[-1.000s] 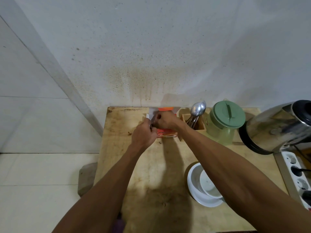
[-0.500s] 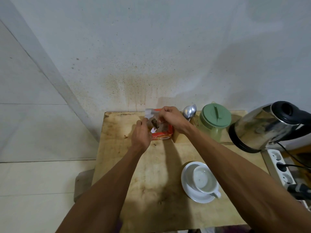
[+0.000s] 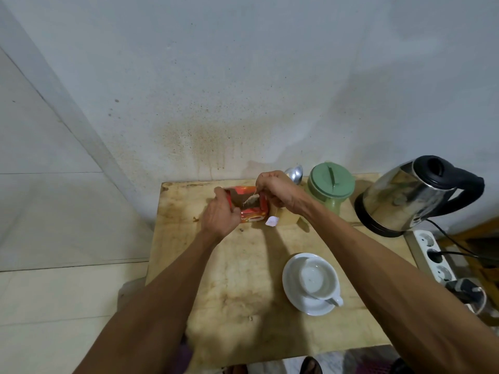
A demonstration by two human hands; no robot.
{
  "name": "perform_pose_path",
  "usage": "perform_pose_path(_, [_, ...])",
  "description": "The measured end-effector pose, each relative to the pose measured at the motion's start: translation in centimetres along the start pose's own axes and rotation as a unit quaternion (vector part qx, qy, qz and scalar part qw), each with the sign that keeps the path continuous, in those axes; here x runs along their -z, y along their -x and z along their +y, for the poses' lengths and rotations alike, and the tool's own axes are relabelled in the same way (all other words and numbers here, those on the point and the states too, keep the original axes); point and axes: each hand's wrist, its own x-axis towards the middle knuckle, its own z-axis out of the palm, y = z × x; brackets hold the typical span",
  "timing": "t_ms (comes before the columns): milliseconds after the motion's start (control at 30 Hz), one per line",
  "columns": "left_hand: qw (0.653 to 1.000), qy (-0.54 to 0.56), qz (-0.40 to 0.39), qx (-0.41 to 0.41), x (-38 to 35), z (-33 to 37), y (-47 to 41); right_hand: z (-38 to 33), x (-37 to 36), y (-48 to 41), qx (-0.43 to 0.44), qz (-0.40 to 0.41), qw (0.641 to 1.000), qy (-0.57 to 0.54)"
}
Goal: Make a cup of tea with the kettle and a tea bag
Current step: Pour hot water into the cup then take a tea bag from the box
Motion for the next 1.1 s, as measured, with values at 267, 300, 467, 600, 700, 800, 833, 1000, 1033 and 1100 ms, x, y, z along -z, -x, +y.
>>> perform_pose_path(267, [0.998,0.063,0.005,0.028,0.5,0.2,0.3,1.5,0.4,1.4,-0.012,-0.001,0.997,0.072])
perform_pose_path(300, [0.997,0.067,0.006,0.035,0.5,0.2,0.3,1.6,0.4,1.5,-0.009,0.0,0.997,0.077])
perform_pose_path(467, [0.988,0.122,0.024,0.092,0.4,0.8,0.8,2.2,0.5,1.9,-0.006,0.002,0.996,0.084])
perform_pose_path(600, [0.996,0.075,0.011,0.045,0.5,0.3,0.6,2.5,0.4,2.3,-0.021,0.003,0.996,0.087])
perform_pose_path(700, [1.0,0.014,0.006,0.0,0.4,0.2,0.5,2.8,0.2,2.5,-0.036,0.003,0.995,0.088])
perform_pose_path(800, [1.0,-0.024,-0.013,0.006,0.3,0.1,0.3,2.9,0.1,2.6,-0.042,0.002,0.995,0.091])
perform_pose_path(833, [0.999,-0.033,-0.019,0.011,0.2,0.0,0.2,2.8,0.1,2.7,-0.04,0.0,0.995,0.093])
perform_pose_path(1000, [0.997,-0.07,-0.023,0.015,-0.2,0.1,0.0,2.8,0.3,2.9,-0.042,0.001,0.995,0.086])
perform_pose_path(1033, [0.997,-0.076,-0.023,0.017,-0.3,0.1,-0.1,2.8,0.2,3.0,-0.043,0.0,0.995,0.087])
perform_pose_path(1100, [0.996,-0.085,-0.023,0.023,-0.4,0.3,-0.2,2.8,0.2,3.0,-0.045,-0.004,0.995,0.089])
